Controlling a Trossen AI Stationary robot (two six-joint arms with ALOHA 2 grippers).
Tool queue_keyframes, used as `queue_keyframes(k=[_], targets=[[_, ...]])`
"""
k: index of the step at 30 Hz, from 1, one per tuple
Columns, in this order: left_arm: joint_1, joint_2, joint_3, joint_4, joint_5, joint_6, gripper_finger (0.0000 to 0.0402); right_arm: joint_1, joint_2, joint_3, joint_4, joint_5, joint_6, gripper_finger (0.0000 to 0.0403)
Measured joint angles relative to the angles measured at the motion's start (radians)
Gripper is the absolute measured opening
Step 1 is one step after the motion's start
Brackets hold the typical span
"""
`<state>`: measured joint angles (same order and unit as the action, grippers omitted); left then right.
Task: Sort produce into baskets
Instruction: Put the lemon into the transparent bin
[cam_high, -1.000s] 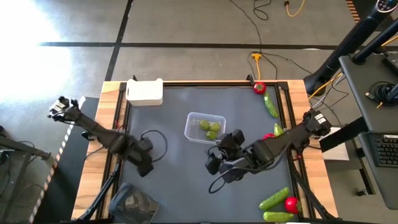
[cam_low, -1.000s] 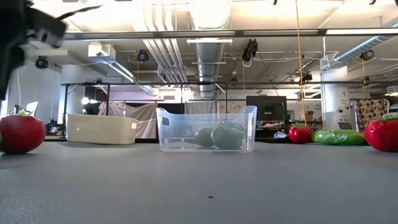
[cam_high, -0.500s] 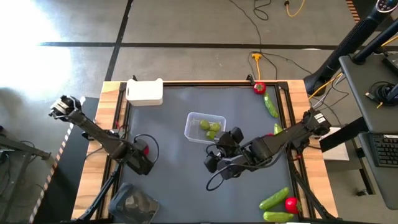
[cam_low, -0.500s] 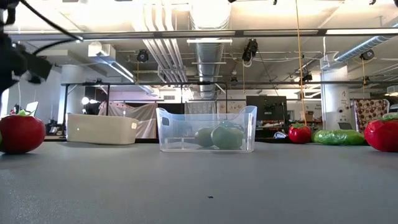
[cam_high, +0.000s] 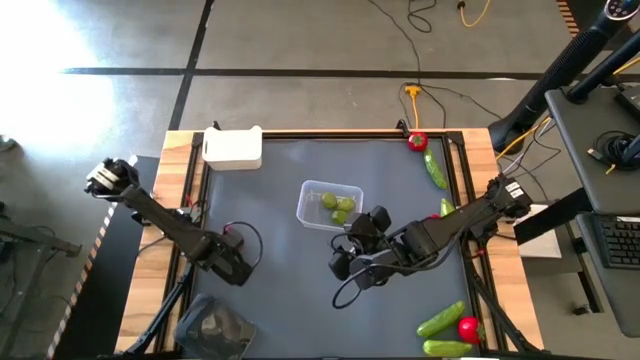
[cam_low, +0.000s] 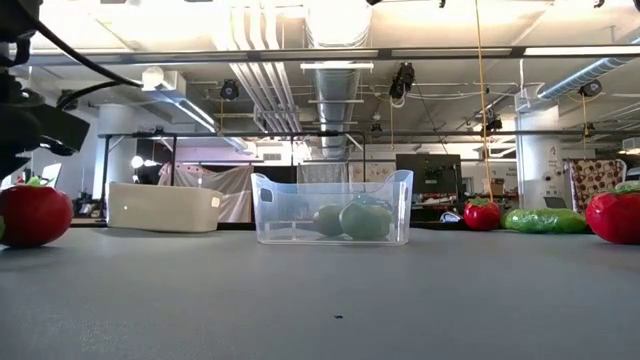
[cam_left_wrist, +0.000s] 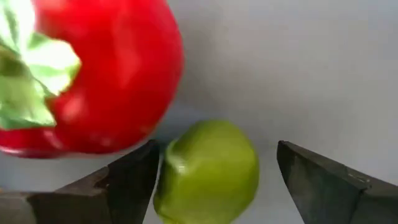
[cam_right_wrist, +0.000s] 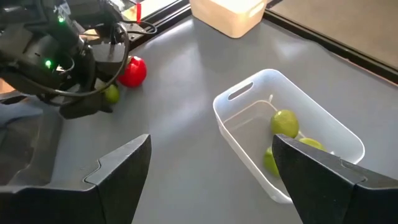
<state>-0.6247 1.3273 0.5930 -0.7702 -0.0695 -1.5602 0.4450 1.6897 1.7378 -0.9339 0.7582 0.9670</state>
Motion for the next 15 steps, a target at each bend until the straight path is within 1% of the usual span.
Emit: queue_keyframes(k=[3,10,12,15], targets=[[-0.001,0.047,0.031,-0.004,0.034,0.012,0.0277,0.000,0.000,0.000,-0.005,0.000,-0.009,0.0325],[-0.002,0.125,0.130,-0.011,0.045,0.079,0.0186,0.001,0.000,0.000,-0.005,-0.009,-0.060,0.0325],[-0.002,0.139,0.166,-0.017,0.040,0.113,0.0166,0.002,-0.002,0.001,-0.010,-0.047,-0.092,0.0325],[0.004,0.151,0.232,-0.040,0.012,0.154,0.0149,0.002,-0.018,0.003,-0.054,-0.170,-0.129,0.0325]])
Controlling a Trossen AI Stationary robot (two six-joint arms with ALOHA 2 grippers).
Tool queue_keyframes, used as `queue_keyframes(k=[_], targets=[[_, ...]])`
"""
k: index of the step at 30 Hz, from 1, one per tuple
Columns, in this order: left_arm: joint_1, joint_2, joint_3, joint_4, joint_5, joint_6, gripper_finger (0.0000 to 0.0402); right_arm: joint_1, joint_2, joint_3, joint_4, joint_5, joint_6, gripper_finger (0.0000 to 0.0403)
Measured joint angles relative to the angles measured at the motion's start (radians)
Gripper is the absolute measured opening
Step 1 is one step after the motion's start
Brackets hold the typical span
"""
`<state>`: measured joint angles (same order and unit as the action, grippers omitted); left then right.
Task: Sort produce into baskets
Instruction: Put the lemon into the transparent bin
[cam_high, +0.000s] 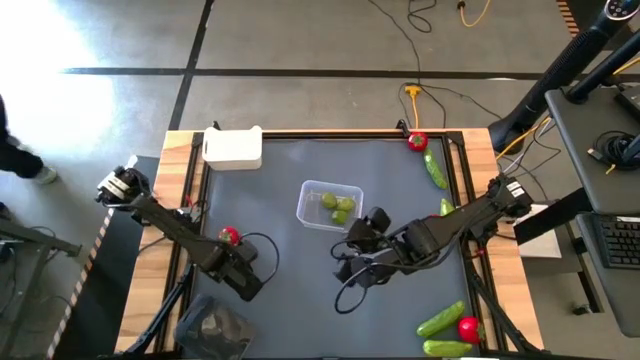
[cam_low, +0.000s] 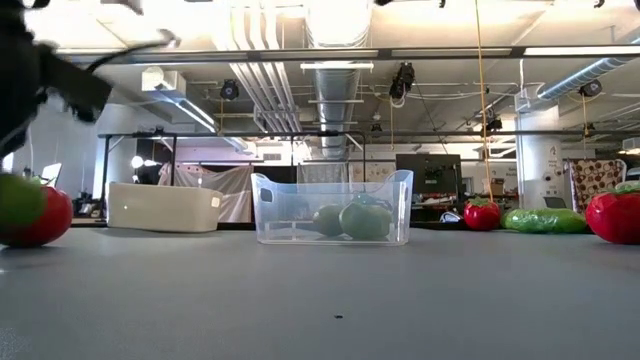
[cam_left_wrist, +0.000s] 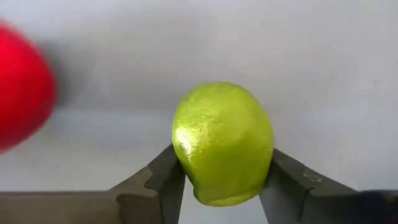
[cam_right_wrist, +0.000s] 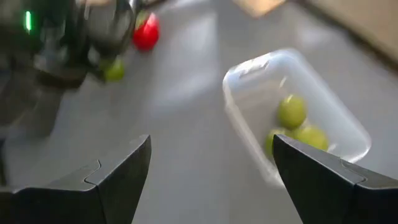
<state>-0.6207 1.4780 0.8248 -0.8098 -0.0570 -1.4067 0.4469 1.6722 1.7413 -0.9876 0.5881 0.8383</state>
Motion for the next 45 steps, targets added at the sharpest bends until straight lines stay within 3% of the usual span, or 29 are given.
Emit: queue_keyframes(k=[5,10,16,21,26,31,34,40,45], targets=[[0.037,0.008,0.121,-0.028,-0.109,0.110,0.0148,0.018,-0.031,0.002,-0.105,-0.138,0.061,0.0325],[0.165,0.008,0.251,-0.003,-0.144,0.298,0.0150,0.092,-0.035,0.002,-0.194,-0.138,0.104,0.0325],[0.374,0.019,0.360,0.051,-0.171,0.521,0.0150,0.172,-0.030,-0.024,-0.222,-0.065,0.144,0.0325],[0.543,0.106,0.443,0.048,-0.162,0.625,0.0150,0.267,-0.029,-0.065,-0.222,-0.064,0.313,0.0325],[0.679,0.268,0.578,0.038,-0.067,0.744,0.0151,0.394,-0.027,-0.133,-0.229,-0.064,0.581,0.0325],[0.700,0.430,0.705,-0.114,-0.058,0.817,0.0151,0.514,-0.019,-0.176,-0.235,-0.064,0.926,0.0325],[0.700,0.502,0.719,-0.117,-0.058,0.851,0.0151,0.569,-0.003,-0.180,-0.236,-0.064,1.073,0.0325],[0.696,0.567,0.719,-0.083,-0.043,0.867,0.0155,0.588,0.013,-0.191,-0.277,-0.049,1.133,0.0325],[0.695,0.570,0.719,-0.072,-0.074,0.872,0.0196,0.544,0.008,-0.191,-0.337,0.007,1.081,0.0325]])
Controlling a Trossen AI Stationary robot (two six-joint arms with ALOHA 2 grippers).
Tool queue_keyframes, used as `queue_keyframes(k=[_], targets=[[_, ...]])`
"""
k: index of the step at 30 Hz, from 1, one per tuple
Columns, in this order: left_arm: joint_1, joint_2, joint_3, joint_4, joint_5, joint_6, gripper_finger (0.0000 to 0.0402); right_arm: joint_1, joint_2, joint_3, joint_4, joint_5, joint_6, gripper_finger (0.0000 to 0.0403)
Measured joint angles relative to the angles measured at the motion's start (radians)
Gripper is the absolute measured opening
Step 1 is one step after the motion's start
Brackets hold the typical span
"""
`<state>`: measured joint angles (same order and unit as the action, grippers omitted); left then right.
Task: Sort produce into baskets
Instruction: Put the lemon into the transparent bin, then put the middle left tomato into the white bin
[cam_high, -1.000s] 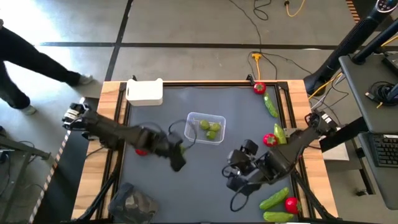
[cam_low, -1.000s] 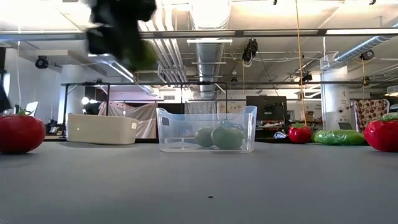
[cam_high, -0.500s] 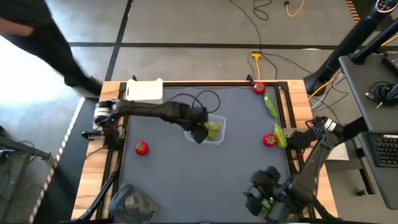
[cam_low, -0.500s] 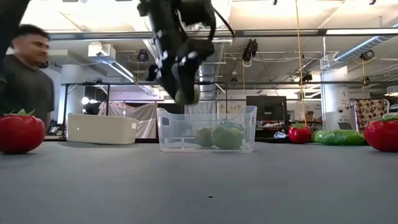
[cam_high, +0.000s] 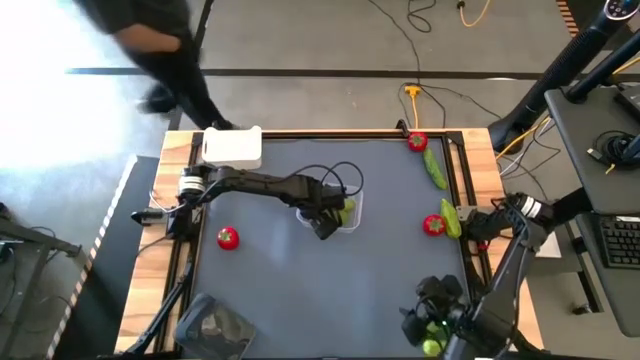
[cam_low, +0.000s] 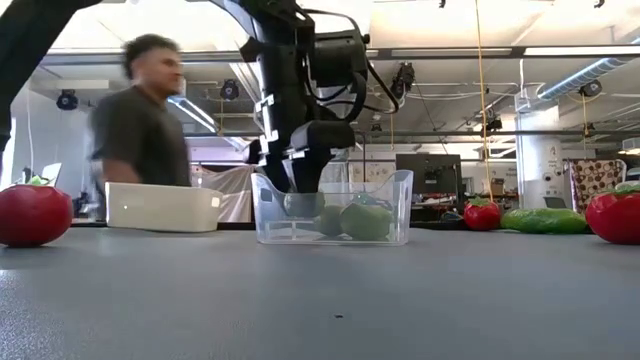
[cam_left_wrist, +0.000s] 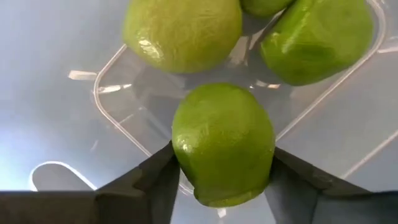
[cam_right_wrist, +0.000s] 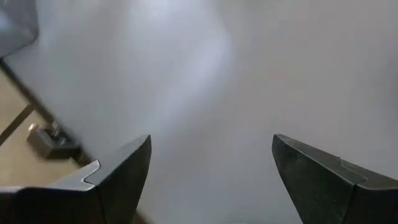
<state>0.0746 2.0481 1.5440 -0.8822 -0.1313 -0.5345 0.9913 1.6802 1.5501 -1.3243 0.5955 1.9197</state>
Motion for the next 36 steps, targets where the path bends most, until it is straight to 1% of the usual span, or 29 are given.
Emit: queue_keyframes(k=[3,7,9,12,14,16,20,23,26,31,33,36], targets=[[-0.002,-0.010,0.000,-0.006,0.000,0.007,0.0235,-0.041,-0.011,0.000,-0.006,0.013,-0.093,0.0325],[-0.024,-0.059,0.000,-0.005,0.001,0.038,0.0278,-0.104,-0.023,0.010,-0.007,0.010,-0.227,0.0325],[-0.041,-0.097,0.000,-0.015,0.001,0.046,0.0290,-0.136,-0.030,0.024,-0.004,0.010,-0.293,0.0325],[-0.079,-0.174,-0.001,-0.068,-0.010,0.047,0.0296,-0.180,-0.035,0.048,-0.001,0.011,-0.383,0.0325],[-0.113,-0.233,-0.001,-0.131,-0.022,0.045,0.0296,-0.204,-0.036,0.062,0.000,0.011,-0.436,0.0325],[-0.148,-0.282,-0.001,-0.233,-0.024,0.030,0.0295,-0.223,-0.037,0.071,0.010,0.013,-0.482,0.0325],[-0.226,-0.365,-0.041,-0.457,-0.027,-0.082,0.0299,-0.253,-0.037,0.075,0.028,0.060,-0.527,0.0325],[-0.283,-0.425,-0.116,-0.514,-0.036,-0.164,0.0310,-0.268,-0.037,0.075,0.047,0.086,-0.581,0.0325],[-0.313,-0.490,-0.224,-0.516,0.023,-0.221,0.0332,-0.279,-0.036,0.073,0.090,0.088,-0.638,0.0325],[-0.314,-0.609,-0.438,-0.512,0.115,-0.274,0.0372,-0.278,-0.035,0.072,0.149,0.086,-0.661,0.0325],[-0.306,-0.657,-0.511,-0.498,0.126,-0.302,0.0384,-0.278,-0.035,0.071,0.165,0.086,-0.651,0.0325],[-0.297,-0.720,-0.606,-0.435,0.128,-0.342,0.0392,-0.276,-0.035,0.071,0.164,0.086,-0.616,0.0325]])
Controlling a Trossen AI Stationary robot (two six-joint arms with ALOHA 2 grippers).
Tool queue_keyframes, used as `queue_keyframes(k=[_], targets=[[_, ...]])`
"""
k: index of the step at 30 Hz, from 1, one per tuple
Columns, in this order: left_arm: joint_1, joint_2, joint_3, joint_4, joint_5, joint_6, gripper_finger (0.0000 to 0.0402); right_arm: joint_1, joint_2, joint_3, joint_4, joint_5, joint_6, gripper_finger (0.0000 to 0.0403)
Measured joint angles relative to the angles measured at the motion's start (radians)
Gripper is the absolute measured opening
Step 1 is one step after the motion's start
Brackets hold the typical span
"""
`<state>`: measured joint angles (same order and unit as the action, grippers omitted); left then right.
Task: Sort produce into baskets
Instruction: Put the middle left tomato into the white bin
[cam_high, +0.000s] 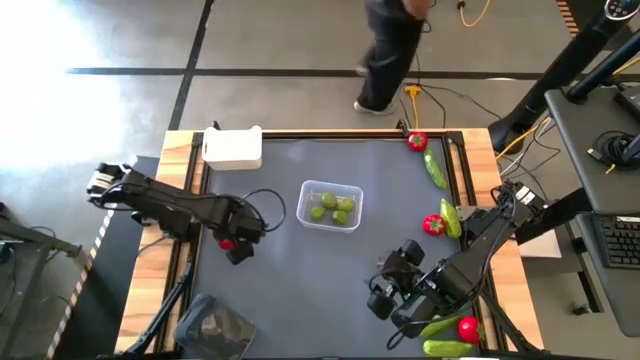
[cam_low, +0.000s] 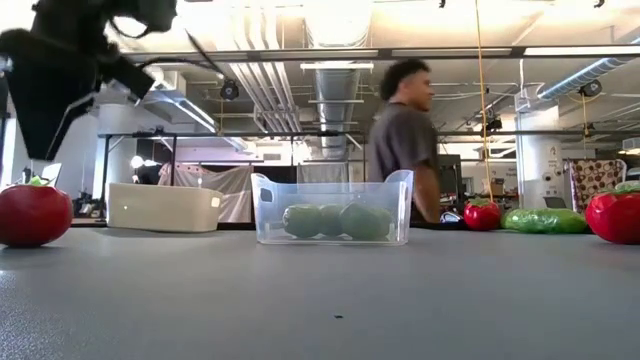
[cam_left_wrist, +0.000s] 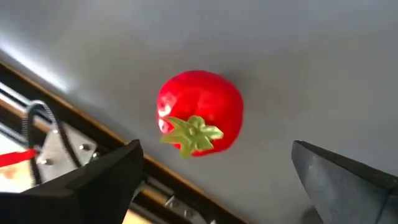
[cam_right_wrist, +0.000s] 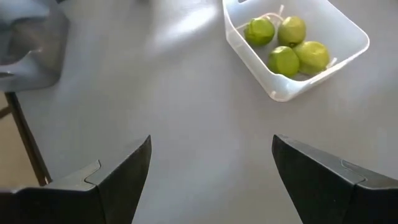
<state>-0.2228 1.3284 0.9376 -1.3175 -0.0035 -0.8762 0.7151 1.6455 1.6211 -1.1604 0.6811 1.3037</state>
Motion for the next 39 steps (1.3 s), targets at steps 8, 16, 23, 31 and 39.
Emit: queue_keyframes(k=[8,16,23,31,39], targets=[[0.055,-0.085,-0.231,0.199,0.017,-0.019,0.0394,-0.037,0.000,0.000,0.026,0.000,0.057,0.0325],[0.085,-0.086,-0.337,0.350,0.019,0.025,0.0392,-0.103,0.000,0.000,0.106,-0.001,0.051,0.0325],[0.085,-0.097,-0.344,0.360,0.011,0.119,0.0345,-0.135,0.000,0.000,0.193,-0.002,0.051,0.0325],[0.085,-0.119,-0.300,0.337,-0.014,0.269,0.0277,-0.179,0.001,0.049,0.213,-0.008,0.025,0.0325],[0.217,-0.176,-0.035,0.224,-0.205,0.527,0.0289,-0.280,-0.001,0.219,0.217,0.034,-0.194,0.0325]])
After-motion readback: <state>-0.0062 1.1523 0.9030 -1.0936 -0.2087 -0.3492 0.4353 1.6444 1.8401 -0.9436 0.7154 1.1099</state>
